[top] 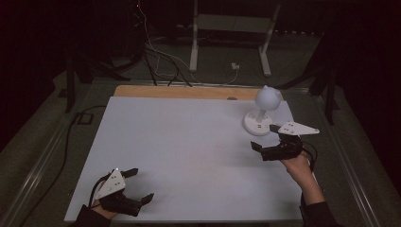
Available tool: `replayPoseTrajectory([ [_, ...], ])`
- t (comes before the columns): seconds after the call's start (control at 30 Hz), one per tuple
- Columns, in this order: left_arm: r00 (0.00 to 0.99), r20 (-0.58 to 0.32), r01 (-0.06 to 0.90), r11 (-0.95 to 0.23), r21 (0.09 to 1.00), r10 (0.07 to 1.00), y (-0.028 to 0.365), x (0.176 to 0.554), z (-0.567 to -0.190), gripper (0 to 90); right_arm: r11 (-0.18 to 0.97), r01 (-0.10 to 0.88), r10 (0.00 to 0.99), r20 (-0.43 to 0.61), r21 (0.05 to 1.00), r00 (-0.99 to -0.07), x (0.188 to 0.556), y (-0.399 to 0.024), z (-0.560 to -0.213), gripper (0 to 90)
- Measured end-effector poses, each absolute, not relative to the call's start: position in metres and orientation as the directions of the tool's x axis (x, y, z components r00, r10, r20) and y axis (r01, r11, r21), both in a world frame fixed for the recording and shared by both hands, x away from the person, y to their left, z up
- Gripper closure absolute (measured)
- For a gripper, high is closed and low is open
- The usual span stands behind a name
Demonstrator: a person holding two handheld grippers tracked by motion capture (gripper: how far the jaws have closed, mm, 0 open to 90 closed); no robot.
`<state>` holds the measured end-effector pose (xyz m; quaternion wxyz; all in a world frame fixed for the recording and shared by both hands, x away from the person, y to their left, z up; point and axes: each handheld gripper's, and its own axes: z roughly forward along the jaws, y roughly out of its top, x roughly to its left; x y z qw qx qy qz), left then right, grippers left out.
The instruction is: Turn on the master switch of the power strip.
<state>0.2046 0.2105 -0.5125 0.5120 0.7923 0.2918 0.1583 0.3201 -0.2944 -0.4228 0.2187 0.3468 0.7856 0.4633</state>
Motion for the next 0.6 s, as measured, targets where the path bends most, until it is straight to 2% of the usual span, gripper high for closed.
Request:
replayPoseTrajectory([
  [0.6, 0.778, -0.049, 0.302, -0.304, 0.903, 0.627, 0.211, 0.205, -0.512, 0.2, 0.292, 0.388, 0.788, 0.009, 0.874, -0.616, 0.349, -0.31, -0.424, 0.0],
])
